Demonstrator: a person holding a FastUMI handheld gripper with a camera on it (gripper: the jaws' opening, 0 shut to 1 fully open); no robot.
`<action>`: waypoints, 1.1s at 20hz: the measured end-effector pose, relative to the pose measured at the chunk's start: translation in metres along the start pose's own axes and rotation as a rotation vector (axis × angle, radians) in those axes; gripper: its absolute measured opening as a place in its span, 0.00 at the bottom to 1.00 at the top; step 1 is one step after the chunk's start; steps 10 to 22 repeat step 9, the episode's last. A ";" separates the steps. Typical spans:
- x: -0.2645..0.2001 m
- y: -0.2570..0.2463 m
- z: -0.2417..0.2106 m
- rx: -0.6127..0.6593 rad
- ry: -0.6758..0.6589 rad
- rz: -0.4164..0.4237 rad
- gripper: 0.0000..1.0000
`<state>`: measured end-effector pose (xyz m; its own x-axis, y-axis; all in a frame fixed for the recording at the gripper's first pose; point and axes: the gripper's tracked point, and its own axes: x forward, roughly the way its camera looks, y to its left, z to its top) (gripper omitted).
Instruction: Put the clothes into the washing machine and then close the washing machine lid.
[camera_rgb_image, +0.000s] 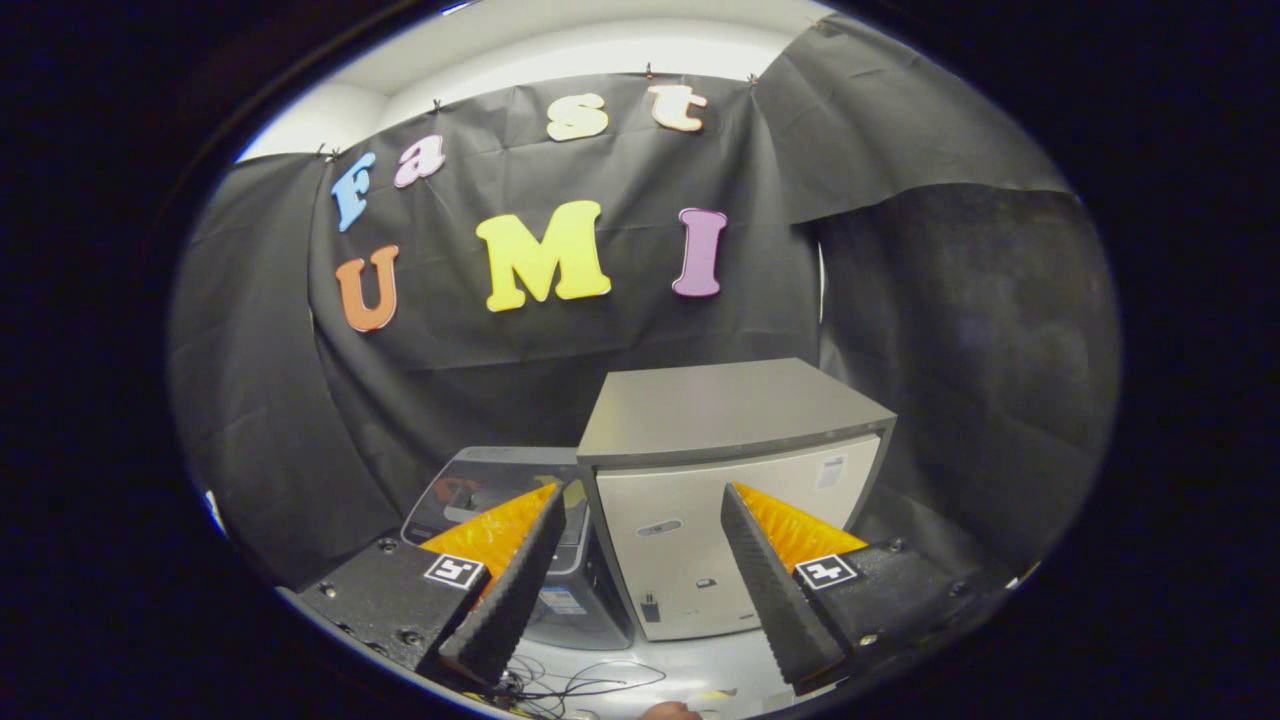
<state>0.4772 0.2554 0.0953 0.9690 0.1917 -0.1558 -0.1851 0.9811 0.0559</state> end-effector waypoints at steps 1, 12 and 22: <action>0.000 -0.002 -0.001 -0.001 0.001 0.001 0.98; -0.007 -0.012 -0.005 -0.022 0.018 0.021 0.98; -0.007 -0.012 -0.005 -0.022 0.018 0.021 0.98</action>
